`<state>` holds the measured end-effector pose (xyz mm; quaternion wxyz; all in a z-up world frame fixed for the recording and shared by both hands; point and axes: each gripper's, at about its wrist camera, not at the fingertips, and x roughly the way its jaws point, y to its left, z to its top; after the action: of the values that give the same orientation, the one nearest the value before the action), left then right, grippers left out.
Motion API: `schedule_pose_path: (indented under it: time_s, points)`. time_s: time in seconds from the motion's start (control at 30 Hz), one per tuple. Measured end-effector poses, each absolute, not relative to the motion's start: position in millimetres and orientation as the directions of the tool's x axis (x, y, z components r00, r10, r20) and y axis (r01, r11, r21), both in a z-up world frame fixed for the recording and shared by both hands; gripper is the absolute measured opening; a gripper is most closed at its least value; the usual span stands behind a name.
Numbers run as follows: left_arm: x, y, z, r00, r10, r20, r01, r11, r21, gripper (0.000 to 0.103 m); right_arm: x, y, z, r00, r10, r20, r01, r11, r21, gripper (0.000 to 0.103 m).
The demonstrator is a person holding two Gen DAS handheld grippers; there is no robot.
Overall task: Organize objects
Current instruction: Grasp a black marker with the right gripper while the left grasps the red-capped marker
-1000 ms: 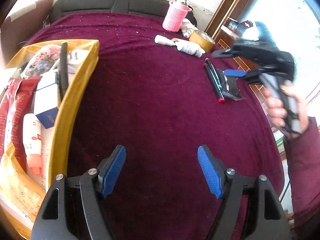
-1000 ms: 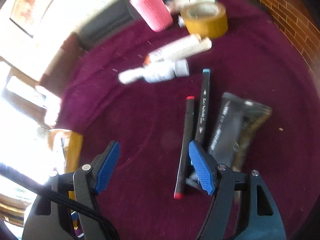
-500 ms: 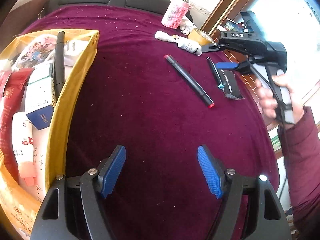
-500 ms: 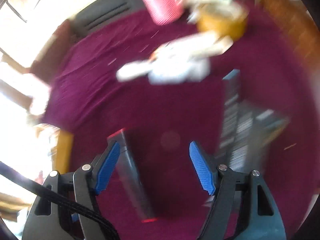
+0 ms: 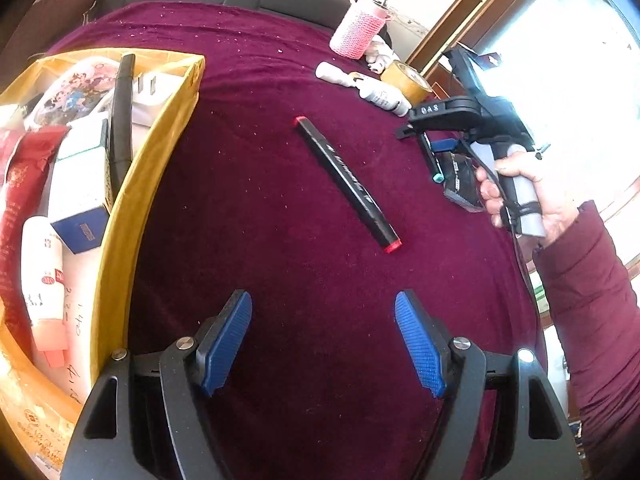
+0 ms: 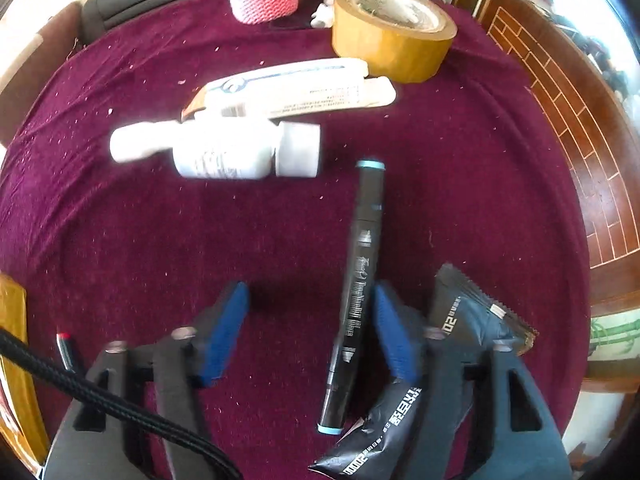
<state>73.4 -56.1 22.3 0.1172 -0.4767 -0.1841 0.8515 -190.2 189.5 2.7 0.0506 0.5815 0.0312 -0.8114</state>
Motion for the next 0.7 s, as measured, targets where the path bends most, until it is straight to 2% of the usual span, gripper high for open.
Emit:
schedule_pose_path:
  time_s: [0.03,0.13,0.37,0.53,0.63,0.7]
  points:
    - [72,-56,24,-0.522,0.368,-0.77,-0.02,-0.907,-0.42,0.069,-186,192,5,-0.318,-0.056,-0.946,0.123,-0.992,0.018,0.031]
    - [66,-50,34,-0.554,0.312,-0.772,-0.01,-0.929,-0.369,0.069,-168,193,5,-0.309,-0.117,-0.944,0.159,-0.985,0.07,0.022]
    - [14,-12,41,-0.564,0.197,-0.802,-0.026,-0.975,-0.221,0.068,-99,206,7,-0.312,-0.265,-0.912,0.192,-0.958,0.213,0.017]
    - [-35,16,19,-0.508,0.1,-0.856,-0.005,-0.994,-0.113,0.068,-86,218,8,-0.335,-0.282,-0.899,0.198,-0.954,0.226,0.017]
    - [-43,46,9,-0.51,0.009,-0.86,-0.077,-0.996,0.035,0.078,-88,227,11,-0.344,-0.318,-0.883,0.186,-0.945,0.268,0.018]
    - [-38,51,8,-0.513,0.053,-0.857,-0.126,-0.992,0.013,0.078,-89,232,13,-0.355,-0.329,-0.875,0.165,-0.943,0.287,0.021]
